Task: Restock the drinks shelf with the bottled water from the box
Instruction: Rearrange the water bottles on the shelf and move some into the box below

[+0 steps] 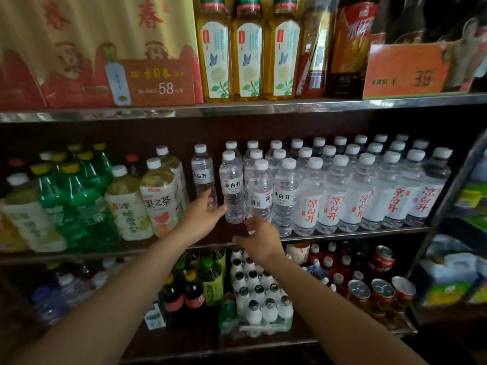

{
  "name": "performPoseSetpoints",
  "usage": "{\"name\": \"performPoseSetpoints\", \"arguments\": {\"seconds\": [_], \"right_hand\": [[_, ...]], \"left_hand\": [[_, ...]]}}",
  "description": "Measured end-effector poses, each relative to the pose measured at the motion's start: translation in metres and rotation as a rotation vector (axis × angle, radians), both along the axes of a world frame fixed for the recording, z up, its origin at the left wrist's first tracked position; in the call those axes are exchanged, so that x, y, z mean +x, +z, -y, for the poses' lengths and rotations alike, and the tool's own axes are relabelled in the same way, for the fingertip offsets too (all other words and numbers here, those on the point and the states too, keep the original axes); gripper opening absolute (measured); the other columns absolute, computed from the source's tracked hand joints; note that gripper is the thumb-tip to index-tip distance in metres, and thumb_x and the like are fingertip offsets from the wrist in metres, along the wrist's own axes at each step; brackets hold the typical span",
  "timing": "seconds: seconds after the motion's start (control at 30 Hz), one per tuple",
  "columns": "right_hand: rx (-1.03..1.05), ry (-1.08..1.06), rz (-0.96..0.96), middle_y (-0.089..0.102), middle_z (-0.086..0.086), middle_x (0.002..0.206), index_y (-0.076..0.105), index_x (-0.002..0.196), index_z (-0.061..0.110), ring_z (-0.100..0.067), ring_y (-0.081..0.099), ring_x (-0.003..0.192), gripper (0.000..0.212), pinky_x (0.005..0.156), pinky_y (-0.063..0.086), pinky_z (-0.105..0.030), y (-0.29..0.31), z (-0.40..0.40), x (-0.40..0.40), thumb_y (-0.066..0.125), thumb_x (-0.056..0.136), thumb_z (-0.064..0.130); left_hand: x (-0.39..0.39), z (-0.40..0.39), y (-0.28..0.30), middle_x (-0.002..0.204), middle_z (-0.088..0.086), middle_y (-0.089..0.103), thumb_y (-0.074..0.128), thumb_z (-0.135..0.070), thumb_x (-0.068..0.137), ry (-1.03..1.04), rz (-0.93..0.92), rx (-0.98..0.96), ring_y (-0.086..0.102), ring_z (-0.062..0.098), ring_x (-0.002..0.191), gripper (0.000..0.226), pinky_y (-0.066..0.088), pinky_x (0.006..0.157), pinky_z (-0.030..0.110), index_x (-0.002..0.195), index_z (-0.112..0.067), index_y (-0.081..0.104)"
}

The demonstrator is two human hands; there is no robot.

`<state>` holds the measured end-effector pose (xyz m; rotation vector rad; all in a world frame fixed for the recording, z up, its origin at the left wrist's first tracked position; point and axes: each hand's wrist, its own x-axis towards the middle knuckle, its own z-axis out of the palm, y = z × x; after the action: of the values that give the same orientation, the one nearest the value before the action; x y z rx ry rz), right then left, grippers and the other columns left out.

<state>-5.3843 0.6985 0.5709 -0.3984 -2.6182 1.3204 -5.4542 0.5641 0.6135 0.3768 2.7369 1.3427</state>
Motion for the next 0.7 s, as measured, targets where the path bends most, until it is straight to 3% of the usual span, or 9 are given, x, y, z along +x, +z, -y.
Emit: {"name": "performPoseSetpoints", "arguments": {"seconds": [0.2, 0.3, 0.43, 0.53, 0.63, 0.7], "right_hand": [[0.159, 0.114, 0.091, 0.065, -0.005, 0.110, 0.056, 0.117, 0.014, -0.022, 0.062, 0.099, 0.041, 0.077, 0.051, -0.030, -0.015, -0.019, 0.057, 0.072, 0.082, 0.029], [0.258, 0.197, 0.152, 0.063, -0.007, 0.114, 0.055, 0.120, 0.013, -0.023, 0.061, 0.100, 0.042, 0.080, 0.053, -0.035, -0.029, -0.026, 0.082, 0.070, 0.085, 0.031], [0.239, 0.235, 0.268, 0.064, -0.008, 0.110, 0.054, 0.122, 0.013, -0.021, 0.060, 0.085, 0.044, 0.076, 0.054, -0.036, -0.059, -0.031, 0.112, 0.070, 0.085, 0.030], [0.250, 0.255, 0.342, 0.063, -0.007, 0.110, 0.053, 0.122, 0.014, -0.022, 0.060, 0.091, 0.046, 0.077, 0.051, -0.034, -0.088, -0.033, 0.127, 0.071, 0.084, 0.032], [0.212, 0.257, 0.420, 0.060, -0.008, 0.115, 0.051, 0.123, 0.015, -0.020, 0.056, 0.088, 0.050, 0.075, 0.049, -0.032, -0.125, -0.032, 0.136, 0.073, 0.082, 0.032], [0.180, 0.257, 0.485, 0.057, -0.008, 0.119, 0.051, 0.122, 0.015, -0.022, 0.057, 0.096, 0.051, 0.076, 0.048, -0.031, -0.156, -0.028, 0.140, 0.074, 0.080, 0.033]], "left_hand": [[0.067, 0.015, -0.026, 0.134, 0.001, 0.054, 0.060, -0.026, 0.092, -0.041, 0.037, -0.125, 0.055, 0.017, 0.118, 0.046, 0.046, 0.096, 0.030, 0.135, -0.017, 0.048], [0.103, 0.021, -0.048, 0.136, 0.001, 0.052, 0.058, -0.025, 0.093, -0.090, 0.031, -0.210, 0.052, 0.017, 0.123, 0.045, 0.043, 0.093, 0.025, 0.136, -0.018, 0.048], [0.137, 0.030, -0.086, 0.140, 0.002, 0.050, 0.057, -0.026, 0.093, -0.124, 0.082, -0.340, 0.049, 0.019, 0.127, 0.050, 0.042, 0.099, 0.027, 0.140, -0.016, 0.044], [0.150, 0.035, -0.116, 0.142, 0.002, 0.049, 0.060, -0.030, 0.092, -0.139, 0.147, -0.386, 0.048, 0.018, 0.128, 0.054, 0.042, 0.104, 0.031, 0.141, -0.017, 0.042], [0.160, 0.038, -0.150, 0.142, 0.001, 0.047, 0.062, -0.030, 0.090, -0.154, 0.227, -0.361, 0.048, 0.019, 0.128, 0.056, 0.041, 0.100, 0.028, 0.141, -0.017, 0.042], [0.167, 0.041, -0.179, 0.141, 0.001, 0.048, 0.064, -0.030, 0.088, -0.170, 0.298, -0.357, 0.048, 0.018, 0.127, 0.057, 0.042, 0.099, 0.029, 0.140, -0.018, 0.043]]}}
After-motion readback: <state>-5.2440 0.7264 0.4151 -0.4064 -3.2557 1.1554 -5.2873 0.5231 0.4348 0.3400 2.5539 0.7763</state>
